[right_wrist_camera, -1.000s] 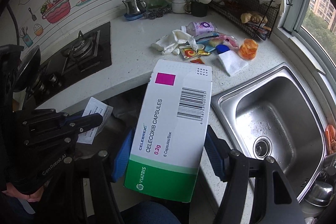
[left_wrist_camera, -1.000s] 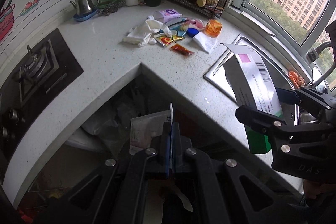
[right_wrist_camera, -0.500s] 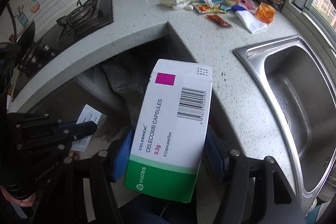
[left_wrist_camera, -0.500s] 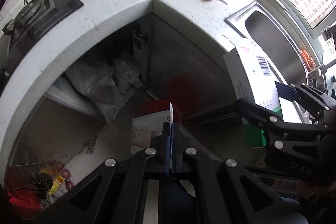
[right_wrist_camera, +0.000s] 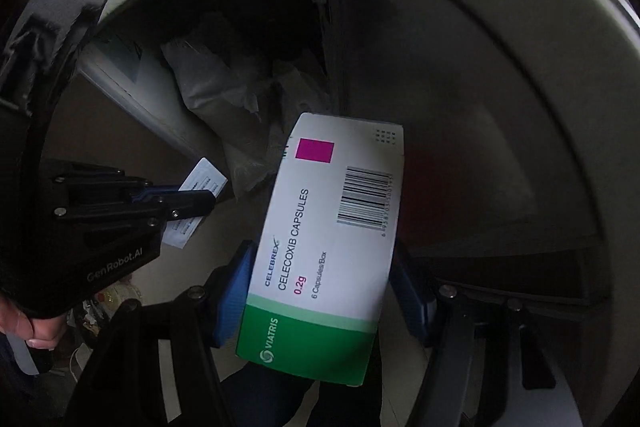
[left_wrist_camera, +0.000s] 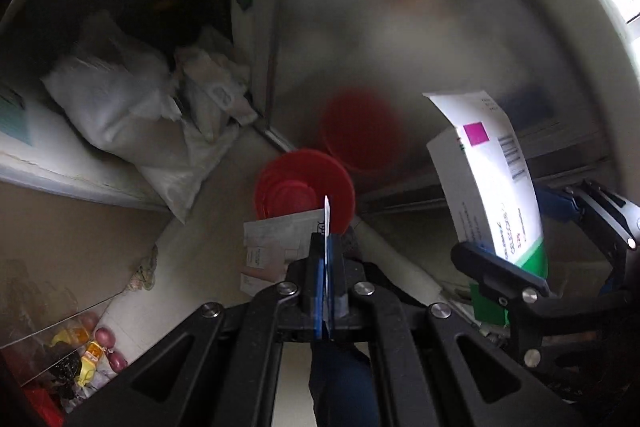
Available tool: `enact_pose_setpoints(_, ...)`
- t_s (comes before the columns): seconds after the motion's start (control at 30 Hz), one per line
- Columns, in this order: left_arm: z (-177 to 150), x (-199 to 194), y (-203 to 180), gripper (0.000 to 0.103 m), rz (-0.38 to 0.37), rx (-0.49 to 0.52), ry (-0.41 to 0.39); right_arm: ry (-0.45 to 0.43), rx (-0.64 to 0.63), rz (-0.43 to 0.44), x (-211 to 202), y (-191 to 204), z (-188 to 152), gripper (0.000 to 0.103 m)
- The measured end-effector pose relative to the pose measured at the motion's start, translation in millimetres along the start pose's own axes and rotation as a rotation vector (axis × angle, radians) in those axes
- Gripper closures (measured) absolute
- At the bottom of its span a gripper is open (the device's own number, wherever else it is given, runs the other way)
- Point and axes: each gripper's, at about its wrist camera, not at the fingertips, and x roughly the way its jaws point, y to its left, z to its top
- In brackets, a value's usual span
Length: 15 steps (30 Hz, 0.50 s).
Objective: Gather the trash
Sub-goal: 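Carry the packet and box down toward the red bucket with both grippers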
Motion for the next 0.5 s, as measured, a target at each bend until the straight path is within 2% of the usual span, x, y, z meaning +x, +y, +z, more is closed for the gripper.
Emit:
enact_pose_setpoints(0.1, 0, 46, 13, 0.102, -0.046, -0.020, 0.016, 0.015, -0.010, -0.008, 42, -6, -3, 0.040)
enact_pose_setpoints(0.23, 2, 106, 22, 0.102, -0.060, -0.029, 0.042, 0.019, -0.024, -0.037, 85, -13, -7, 0.040)
enact_pose_setpoints(0.47, 5, 162, 33, 0.101, -0.109, -0.026, 0.062, 0.022, -0.055, -0.078, 125, -9, -14, 0.040)
enact_pose_setpoints(0.5, 5, 167, 34, 0.094, -0.117, -0.024, 0.076, 0.024, -0.051, -0.077, 129, -9, -13, 0.040)
